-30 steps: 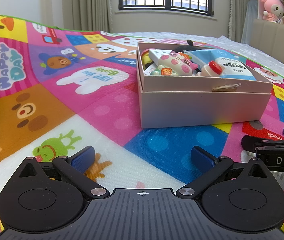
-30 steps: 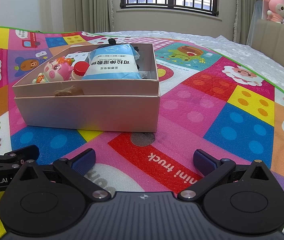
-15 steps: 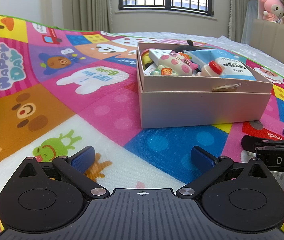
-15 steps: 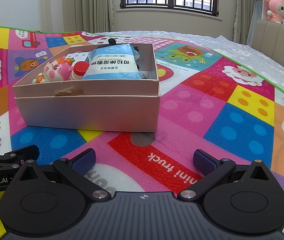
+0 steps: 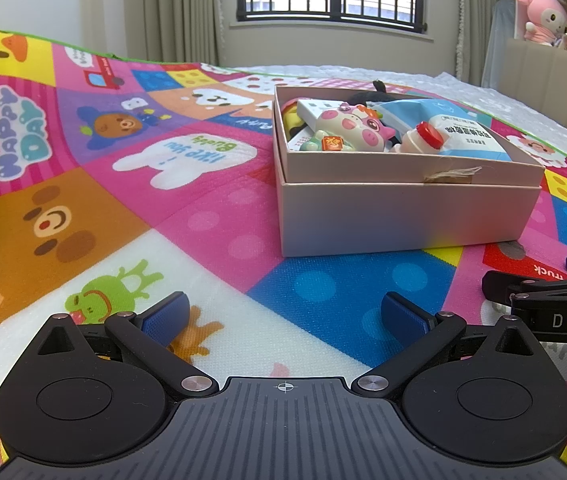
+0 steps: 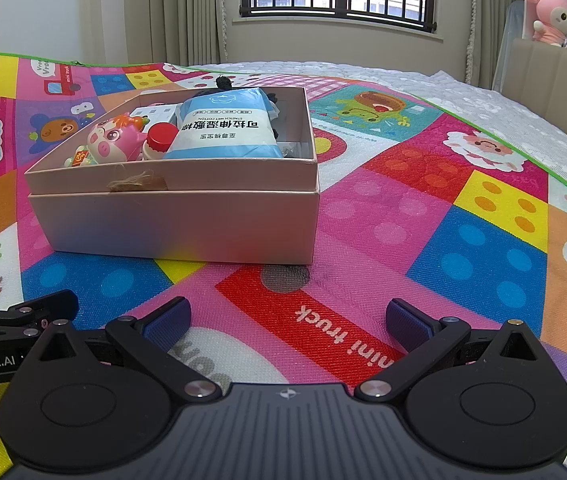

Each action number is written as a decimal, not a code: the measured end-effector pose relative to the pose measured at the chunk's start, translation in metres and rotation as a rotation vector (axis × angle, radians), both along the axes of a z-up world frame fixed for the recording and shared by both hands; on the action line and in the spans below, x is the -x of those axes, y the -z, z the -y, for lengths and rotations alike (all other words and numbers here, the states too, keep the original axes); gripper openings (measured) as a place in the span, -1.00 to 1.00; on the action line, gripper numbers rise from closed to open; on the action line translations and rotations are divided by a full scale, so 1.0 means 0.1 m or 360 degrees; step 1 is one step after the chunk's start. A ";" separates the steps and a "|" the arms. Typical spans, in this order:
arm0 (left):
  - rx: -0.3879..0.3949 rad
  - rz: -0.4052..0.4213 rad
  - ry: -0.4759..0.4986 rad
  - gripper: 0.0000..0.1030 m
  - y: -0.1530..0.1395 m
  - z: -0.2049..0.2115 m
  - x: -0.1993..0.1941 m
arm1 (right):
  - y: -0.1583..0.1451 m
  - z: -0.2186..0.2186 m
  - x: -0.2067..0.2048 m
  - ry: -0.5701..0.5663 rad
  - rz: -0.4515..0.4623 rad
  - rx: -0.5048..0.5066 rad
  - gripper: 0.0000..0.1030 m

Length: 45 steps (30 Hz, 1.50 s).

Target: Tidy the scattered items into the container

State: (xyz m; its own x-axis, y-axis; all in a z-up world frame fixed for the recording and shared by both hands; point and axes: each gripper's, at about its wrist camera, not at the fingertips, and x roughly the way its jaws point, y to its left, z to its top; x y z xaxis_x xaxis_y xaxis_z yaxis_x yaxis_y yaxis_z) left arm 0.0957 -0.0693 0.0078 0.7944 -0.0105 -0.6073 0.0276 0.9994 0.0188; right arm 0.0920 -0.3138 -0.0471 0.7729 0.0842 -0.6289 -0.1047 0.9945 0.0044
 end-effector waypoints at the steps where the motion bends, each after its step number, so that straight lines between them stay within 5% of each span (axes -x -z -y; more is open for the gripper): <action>1: 0.0001 -0.0001 0.0000 1.00 0.00 0.00 0.00 | 0.00 0.00 0.00 0.0000 0.0000 0.0000 1.00; 30: -0.0066 0.0012 0.0001 1.00 0.02 0.05 -0.01 | 0.00 0.00 0.00 0.0000 -0.0002 0.0001 1.00; 38: 0.0069 -0.0079 -0.0004 1.00 -0.04 -0.06 -0.07 | 0.00 0.00 -0.01 0.0000 -0.0003 -0.0003 1.00; 45: 0.0017 -0.0094 -0.0009 1.00 -0.03 -0.01 -0.06 | 0.00 0.00 -0.01 0.0001 -0.0003 -0.0002 1.00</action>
